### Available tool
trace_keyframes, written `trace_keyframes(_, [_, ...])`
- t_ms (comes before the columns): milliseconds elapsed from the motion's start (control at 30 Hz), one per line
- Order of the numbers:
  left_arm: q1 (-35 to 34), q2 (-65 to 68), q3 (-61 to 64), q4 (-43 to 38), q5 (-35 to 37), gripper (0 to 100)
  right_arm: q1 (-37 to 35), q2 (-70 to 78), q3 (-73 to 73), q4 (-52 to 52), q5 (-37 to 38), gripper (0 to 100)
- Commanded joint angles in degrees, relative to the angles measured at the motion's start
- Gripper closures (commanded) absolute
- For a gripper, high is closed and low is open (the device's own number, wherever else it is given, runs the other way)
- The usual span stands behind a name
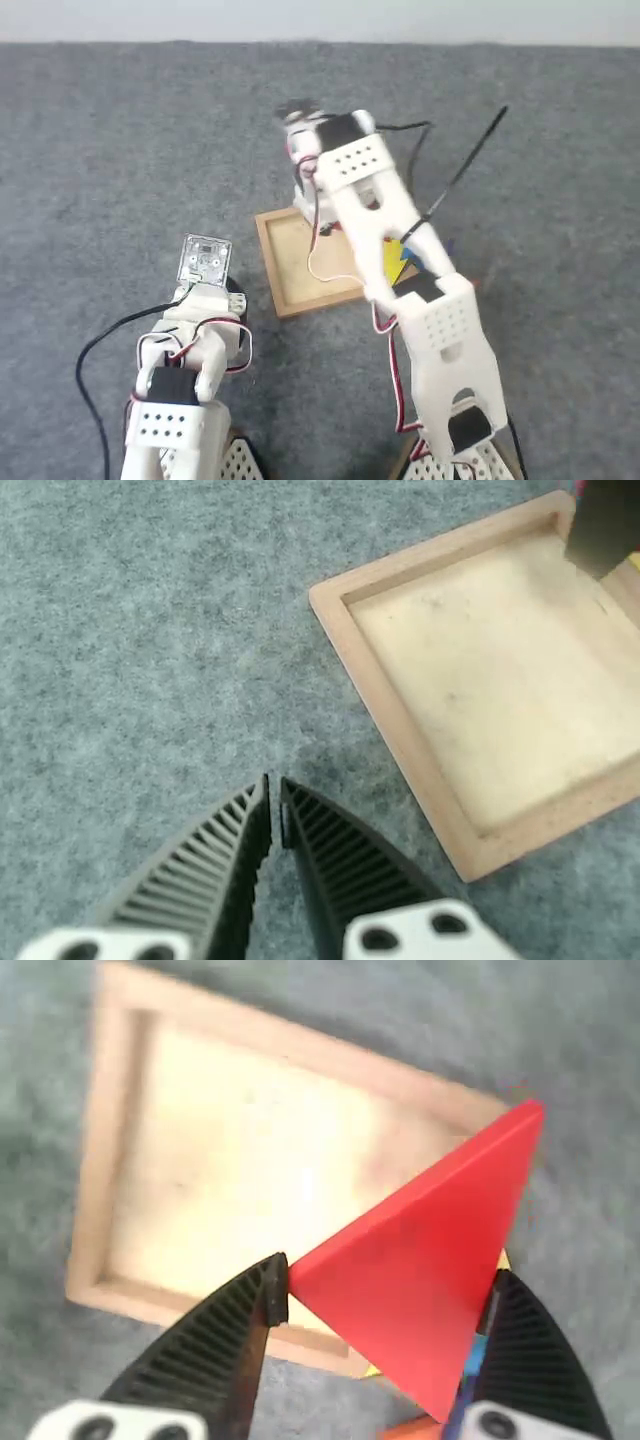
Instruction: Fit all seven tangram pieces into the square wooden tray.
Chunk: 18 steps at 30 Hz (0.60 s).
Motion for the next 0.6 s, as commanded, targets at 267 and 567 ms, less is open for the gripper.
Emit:
trace_keyframes(267, [-0.26,-0.70,-0.48,0.09,0.35,99,-4.53,4.44,-0.44,-4.88,39.56,73.5])
trace_keyframes(567, [-0.26,-0.70,-0.48,0.09,0.35,99,-5.41,5.58,-0.44,-3.91,50.81,73.1])
